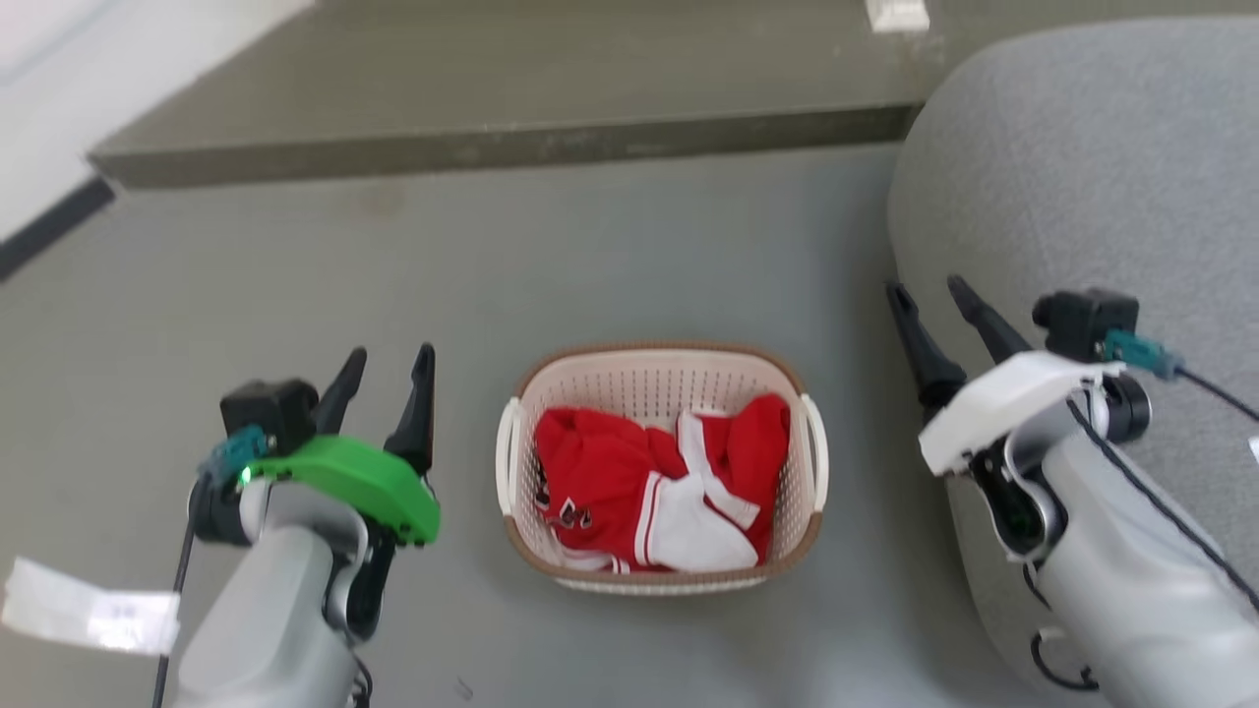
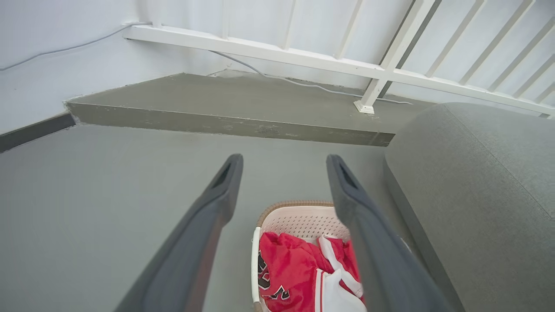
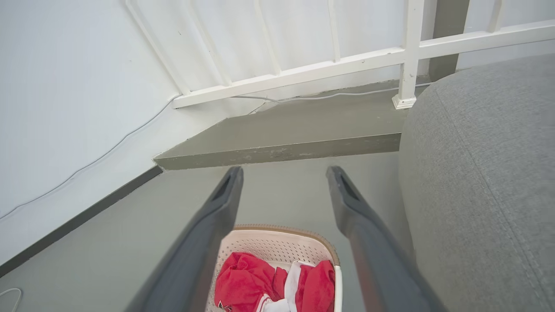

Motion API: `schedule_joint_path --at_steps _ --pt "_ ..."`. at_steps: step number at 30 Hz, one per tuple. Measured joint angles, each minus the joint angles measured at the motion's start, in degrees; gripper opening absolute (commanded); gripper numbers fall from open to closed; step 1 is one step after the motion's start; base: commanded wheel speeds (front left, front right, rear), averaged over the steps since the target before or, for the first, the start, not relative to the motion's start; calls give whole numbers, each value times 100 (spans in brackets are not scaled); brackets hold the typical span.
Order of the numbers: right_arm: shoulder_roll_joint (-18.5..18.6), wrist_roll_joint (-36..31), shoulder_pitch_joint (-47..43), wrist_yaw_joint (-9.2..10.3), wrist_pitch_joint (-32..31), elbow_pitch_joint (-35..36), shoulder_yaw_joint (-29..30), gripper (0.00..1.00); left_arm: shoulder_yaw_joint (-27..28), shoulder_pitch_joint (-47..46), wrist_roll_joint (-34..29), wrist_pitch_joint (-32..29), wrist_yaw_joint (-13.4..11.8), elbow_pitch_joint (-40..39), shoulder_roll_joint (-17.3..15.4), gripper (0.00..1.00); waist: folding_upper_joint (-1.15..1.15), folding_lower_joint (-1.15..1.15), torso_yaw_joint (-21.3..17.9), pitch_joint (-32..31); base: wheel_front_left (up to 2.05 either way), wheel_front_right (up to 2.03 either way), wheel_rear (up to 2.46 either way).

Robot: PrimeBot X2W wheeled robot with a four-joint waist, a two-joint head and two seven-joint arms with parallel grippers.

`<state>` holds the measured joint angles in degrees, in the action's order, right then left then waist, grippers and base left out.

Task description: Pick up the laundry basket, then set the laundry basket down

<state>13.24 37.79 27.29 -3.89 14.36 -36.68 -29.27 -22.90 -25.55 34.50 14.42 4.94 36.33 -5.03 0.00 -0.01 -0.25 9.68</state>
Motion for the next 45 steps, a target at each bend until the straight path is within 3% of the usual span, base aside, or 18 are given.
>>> schedule_joint_path --at_steps 9,18,45 --pt "9 -415 -649 289 7 712 483 100 300 680 -179 0 -127 -555 22 100 0 0 -29 -575 0 0 0" --pt "15 -827 -1115 449 7 1261 739 100 601 1147 -403 0 -145 -1089 82 100 0 0 -61 -807 0 0 0" --pt "-82 -1316 -1909 497 7 1903 1162 100 834 1811 -1031 0 -136 -1795 186 100 0 0 -87 -913 0 0 0"
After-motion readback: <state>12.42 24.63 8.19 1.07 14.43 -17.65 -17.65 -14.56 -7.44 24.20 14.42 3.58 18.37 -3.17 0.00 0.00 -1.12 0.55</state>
